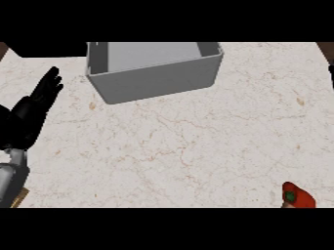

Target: Pick the bell pepper from the cutting board and place it in the cardboard box

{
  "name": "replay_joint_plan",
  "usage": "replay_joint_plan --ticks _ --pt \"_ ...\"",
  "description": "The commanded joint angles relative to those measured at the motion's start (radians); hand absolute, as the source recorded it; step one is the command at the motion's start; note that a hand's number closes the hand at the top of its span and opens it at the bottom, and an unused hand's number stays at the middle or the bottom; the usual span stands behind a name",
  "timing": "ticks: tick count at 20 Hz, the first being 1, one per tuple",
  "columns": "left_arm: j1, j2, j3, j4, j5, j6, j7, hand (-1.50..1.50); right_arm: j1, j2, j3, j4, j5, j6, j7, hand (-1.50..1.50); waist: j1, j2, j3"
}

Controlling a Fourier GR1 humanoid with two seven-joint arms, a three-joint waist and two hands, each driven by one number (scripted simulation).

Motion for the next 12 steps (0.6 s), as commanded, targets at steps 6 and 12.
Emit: replay_joint_plan --ticks 6,12 --pt "-0.022 -0.054 -0.110 -0.066 -0.032 -0.051 -0.047 0.00 0.210 0.166 0.246 -0.031 -0.350 0.622 -0.021 -1.50 0.001 0.011 0.012" --pt "0.029 -0.098 -0.156 -0.058 -0.044 -0.042 -0.046 0.00 0.397 -0.105 0.224 -0.093 0.024 0.667 -0.555 -1.50 -0.054 -0.006 0.004"
